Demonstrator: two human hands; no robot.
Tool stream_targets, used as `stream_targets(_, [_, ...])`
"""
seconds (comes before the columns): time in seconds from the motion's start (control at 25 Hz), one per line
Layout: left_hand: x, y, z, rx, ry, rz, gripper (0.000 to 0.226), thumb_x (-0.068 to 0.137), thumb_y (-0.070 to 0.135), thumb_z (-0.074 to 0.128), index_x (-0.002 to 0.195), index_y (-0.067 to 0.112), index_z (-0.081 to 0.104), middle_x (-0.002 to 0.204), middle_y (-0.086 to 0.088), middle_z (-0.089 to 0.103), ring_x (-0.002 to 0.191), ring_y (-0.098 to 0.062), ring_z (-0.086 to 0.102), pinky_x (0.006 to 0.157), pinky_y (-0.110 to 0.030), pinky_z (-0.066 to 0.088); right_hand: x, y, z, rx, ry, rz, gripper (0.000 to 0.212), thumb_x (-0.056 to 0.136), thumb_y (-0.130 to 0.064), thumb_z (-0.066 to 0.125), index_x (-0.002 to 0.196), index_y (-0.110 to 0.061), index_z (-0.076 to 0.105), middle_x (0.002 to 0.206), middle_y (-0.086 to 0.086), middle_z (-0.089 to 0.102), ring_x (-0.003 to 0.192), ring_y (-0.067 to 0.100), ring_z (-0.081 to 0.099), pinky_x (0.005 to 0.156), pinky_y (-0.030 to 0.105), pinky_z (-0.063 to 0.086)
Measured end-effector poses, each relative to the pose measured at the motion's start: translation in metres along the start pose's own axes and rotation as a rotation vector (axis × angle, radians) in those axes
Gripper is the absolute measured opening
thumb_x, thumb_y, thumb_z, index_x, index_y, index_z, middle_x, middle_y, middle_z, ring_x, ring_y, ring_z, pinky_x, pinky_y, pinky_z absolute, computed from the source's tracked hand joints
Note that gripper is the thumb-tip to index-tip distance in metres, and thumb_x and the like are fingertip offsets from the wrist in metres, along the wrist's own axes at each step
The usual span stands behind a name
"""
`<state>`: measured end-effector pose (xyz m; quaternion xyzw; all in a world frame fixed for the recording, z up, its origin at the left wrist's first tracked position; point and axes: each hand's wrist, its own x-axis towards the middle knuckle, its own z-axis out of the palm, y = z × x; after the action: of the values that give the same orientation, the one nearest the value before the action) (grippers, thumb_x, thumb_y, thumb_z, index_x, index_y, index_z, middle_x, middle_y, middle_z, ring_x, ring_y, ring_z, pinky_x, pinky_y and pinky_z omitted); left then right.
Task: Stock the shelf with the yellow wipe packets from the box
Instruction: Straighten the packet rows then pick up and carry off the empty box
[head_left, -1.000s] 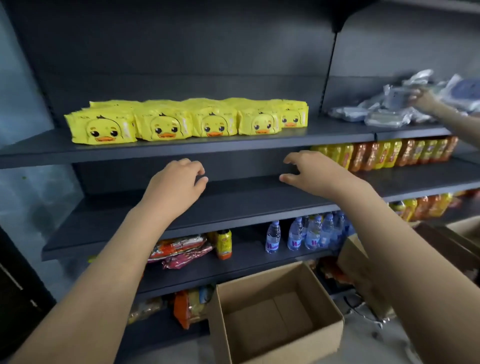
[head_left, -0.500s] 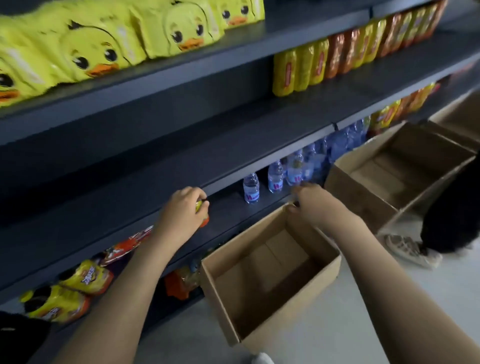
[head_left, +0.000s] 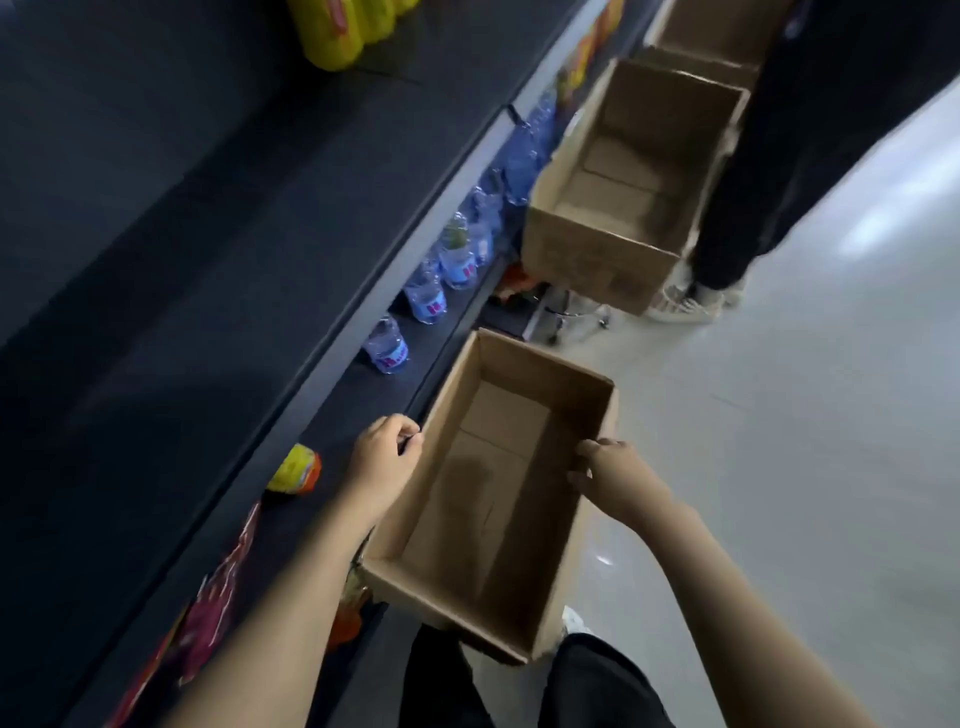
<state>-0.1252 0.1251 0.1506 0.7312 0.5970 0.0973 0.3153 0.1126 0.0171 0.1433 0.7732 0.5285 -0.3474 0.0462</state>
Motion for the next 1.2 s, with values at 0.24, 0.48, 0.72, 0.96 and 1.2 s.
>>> stream_targets(0.24, [0.047, -0.062, 0.051, 0.006, -0.194, -0.009, 0.016, 0.091, 0.012, 0.053, 0.099, 0.002, 0.062, 0.107, -0.012, 0.060, 0.098, -0.025, 0.056, 0.078, -0.025, 0.037, -0.010, 0.009, 0.090, 0.294, 0.027, 0.323, 0.047, 0.097, -0.030, 0.047, 0.137, -0.008, 0.039, 0.135, 0.013, 0.048, 0.127, 0.028, 0.043, 0.100, 0.032, 0.036])
stream_targets(0.48, [0.069, -0.112, 0.110, -0.033, -0.172, -0.193, 0.033, 0.094, 0.019, 0.050, 0.123, 0.003, 0.050, 0.134, -0.014, 0.044, 0.120, -0.029, 0.046, 0.095, -0.036, 0.038, 0.009, 0.016, 0.178, 0.594, 0.089, 0.511, 0.058, 0.097, -0.034, 0.046, 0.145, -0.009, 0.026, 0.148, 0.011, 0.035, 0.134, 0.025, 0.037, 0.107, 0.032, 0.030])
stream_targets(0.72, [0.099, -0.155, 0.146, -0.028, -0.252, -0.232, 0.048, 0.097, 0.034, 0.043, 0.139, 0.013, 0.037, 0.141, -0.010, 0.043, 0.125, -0.027, 0.044, 0.098, -0.039, 0.039, 0.065, 0.019, 0.229, 0.903, 0.313, 0.632, 0.063, 0.096, -0.034, 0.047, 0.147, -0.007, 0.023, 0.151, 0.011, 0.031, 0.139, 0.024, 0.029, 0.112, 0.032, 0.025])
stream_targets(0.96, [0.126, -0.165, 0.169, -0.181, -0.407, -0.319, 0.056, 0.096, 0.045, 0.035, 0.147, 0.025, 0.023, 0.146, -0.006, 0.038, 0.132, -0.027, 0.038, 0.105, -0.038, 0.031, 0.101, 0.037, 0.242, 1.047, 0.384, 0.709, 0.053, 0.097, -0.038, 0.045, 0.141, -0.010, 0.037, 0.142, 0.009, 0.046, 0.133, 0.025, 0.040, 0.105, 0.031, 0.032])
stream_targets(1.2, [0.126, -0.174, 0.176, -0.392, -0.497, -0.419, 0.060, 0.090, 0.057, 0.036, 0.145, 0.036, 0.023, 0.148, 0.003, 0.034, 0.135, -0.022, 0.033, 0.112, -0.046, 0.026, 0.102, 0.043, 0.251, 1.063, 0.436, 0.716, 0.045, 0.098, -0.039, 0.040, 0.133, -0.011, 0.048, 0.128, 0.008, 0.057, 0.123, 0.025, 0.050, 0.103, 0.035, 0.040])
